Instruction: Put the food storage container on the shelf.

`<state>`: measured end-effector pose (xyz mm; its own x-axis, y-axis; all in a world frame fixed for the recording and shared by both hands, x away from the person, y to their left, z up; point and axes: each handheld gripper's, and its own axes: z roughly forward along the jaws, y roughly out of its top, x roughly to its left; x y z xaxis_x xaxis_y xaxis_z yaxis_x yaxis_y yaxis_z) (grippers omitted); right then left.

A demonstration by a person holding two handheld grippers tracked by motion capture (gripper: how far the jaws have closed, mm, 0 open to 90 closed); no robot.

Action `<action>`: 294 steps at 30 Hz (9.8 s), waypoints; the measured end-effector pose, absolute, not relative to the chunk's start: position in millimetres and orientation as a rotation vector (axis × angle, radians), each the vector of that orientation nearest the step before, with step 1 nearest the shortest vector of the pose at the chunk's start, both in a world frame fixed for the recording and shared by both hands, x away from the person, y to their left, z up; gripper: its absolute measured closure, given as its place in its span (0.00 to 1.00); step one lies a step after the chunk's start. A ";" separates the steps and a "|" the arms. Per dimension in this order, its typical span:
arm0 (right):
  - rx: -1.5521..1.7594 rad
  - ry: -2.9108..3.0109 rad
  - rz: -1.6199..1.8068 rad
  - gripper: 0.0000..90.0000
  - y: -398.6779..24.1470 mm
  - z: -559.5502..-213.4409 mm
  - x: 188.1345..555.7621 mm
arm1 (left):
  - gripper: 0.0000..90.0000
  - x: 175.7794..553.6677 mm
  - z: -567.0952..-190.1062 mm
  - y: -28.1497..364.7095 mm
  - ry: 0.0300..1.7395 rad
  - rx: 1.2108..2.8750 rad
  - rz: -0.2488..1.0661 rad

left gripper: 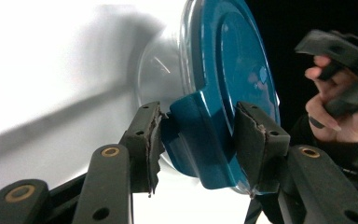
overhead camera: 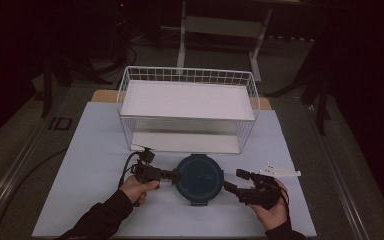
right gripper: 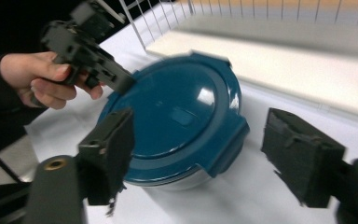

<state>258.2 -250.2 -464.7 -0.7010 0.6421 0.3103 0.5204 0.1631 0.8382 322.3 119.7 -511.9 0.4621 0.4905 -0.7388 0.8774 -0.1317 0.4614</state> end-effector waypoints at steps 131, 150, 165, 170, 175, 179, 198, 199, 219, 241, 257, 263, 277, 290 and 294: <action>1.454 2.216 1.636 0.56 -197.7 -498.2 397.7 | 0.57 392.4 -507.9 137.1 1.132 1.635 0.087; 1.341 2.243 1.608 0.47 -195.0 -481.1 369.2 | 0.02 345.1 -493.0 145.0 0.984 1.736 0.047; 1.263 2.309 1.650 0.55 -170.2 -476.1 339.0 | 0.01 289.2 -482.8 146.7 0.907 1.778 0.105; 1.262 2.321 1.631 0.61 -163.8 -477.1 331.9 | 0.01 277.6 -480.6 145.0 0.886 1.780 0.111; 1.249 2.347 1.623 0.76 -156.5 -477.8 322.7 | 0.01 262.8 -481.5 146.2 0.873 1.788 0.135; 1.232 2.378 1.605 0.89 -150.6 -480.7 318.0 | 0.01 254.7 -484.5 149.3 0.874 1.793 0.154; 1.267 2.416 1.505 1.00 -137.3 -498.0 324.1 | 0.01 243.0 -498.1 149.2 0.833 1.819 0.218; 1.273 2.419 1.515 1.00 -137.8 -498.6 325.7 | 0.01 242.7 -497.5 148.9 0.831 1.820 0.221; 1.330 2.345 1.424 1.00 -127.3 -501.1 363.4 | 0.01 241.7 -494.2 152.0 0.816 1.781 0.230; 1.292 2.348 1.439 0.98 -117.6 -502.1 369.6 | 0.01 241.4 -493.7 152.2 0.812 1.780 0.230; 1.141 2.361 1.704 0.16 -142.6 -486.7 342.4 | 0.01 239.5 -491.2 149.7 0.791 1.780 0.224; 1.045 2.353 1.735 0.16 -155.3 -482.2 334.0 | 0.01 238.8 -491.1 149.1 0.780 1.784 0.221; 1.044 2.327 1.656 0.16 -178.2 -489.4 311.7 | 0.01 237.8 -490.6 149.6 0.773 1.780 0.226; 1.032 2.336 1.584 0.16 -208.9 -492.8 286.7 | 0.01 236.3 -489.4 150.9 0.766 1.780 0.226; 1.032 2.334 1.586 0.16 -219.1 -491.5 276.9 | 0.01 235.6 -489.0 151.0 0.762 1.782 0.226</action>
<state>276.9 -219.1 -491.5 -0.7559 0.6030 0.2551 0.4591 0.2104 0.8631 235.6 151.0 -489.0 0.7727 0.5965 -0.2172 0.3813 -0.1625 0.9101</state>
